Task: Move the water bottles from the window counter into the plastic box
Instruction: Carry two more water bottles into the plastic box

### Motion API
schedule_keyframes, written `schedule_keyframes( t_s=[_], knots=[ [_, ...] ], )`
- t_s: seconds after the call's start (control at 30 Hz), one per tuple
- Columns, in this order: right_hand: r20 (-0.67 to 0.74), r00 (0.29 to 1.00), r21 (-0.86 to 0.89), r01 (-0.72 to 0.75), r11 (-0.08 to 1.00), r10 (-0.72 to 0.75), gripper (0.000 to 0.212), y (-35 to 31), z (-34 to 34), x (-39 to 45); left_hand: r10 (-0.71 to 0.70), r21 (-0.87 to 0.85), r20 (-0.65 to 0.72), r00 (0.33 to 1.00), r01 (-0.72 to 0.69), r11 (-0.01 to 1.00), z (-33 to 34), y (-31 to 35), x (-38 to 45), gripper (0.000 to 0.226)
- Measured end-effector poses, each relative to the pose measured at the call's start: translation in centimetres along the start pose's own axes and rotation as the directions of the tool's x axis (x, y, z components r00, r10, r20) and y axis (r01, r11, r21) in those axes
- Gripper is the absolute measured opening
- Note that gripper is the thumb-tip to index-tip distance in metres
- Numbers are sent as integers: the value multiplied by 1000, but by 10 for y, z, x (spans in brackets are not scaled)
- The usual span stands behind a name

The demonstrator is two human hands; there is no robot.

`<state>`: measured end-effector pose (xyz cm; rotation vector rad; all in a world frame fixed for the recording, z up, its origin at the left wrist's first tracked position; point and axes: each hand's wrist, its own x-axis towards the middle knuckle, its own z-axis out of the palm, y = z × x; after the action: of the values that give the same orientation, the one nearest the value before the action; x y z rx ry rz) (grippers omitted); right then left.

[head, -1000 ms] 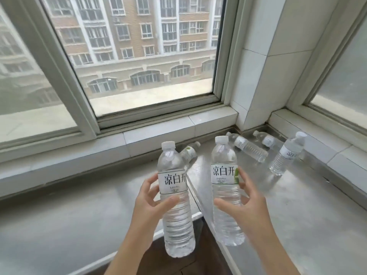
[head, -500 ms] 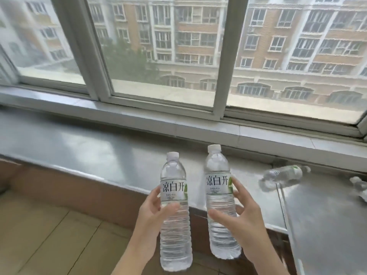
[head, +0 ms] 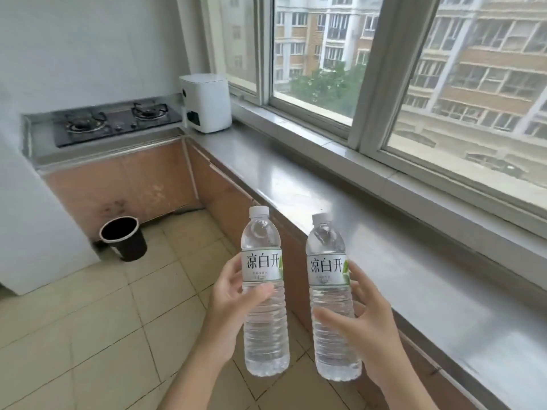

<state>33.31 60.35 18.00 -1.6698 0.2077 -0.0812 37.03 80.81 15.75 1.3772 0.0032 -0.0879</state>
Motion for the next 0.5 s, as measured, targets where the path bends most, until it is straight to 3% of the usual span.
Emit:
schedule_keyframes(
  t_s=[0.23, 0.5],
  knots=[
    [306, 951, -11, 46, 999, -40, 86, -23, 154, 48, 70, -8, -301, 951, -76, 997, -138, 33, 1, 63],
    [642, 764, -47, 131, 990, -71, 82, -43, 296, 89, 86, -32, -646, 758, -140, 990, -248, 39, -11, 55]
  ],
)
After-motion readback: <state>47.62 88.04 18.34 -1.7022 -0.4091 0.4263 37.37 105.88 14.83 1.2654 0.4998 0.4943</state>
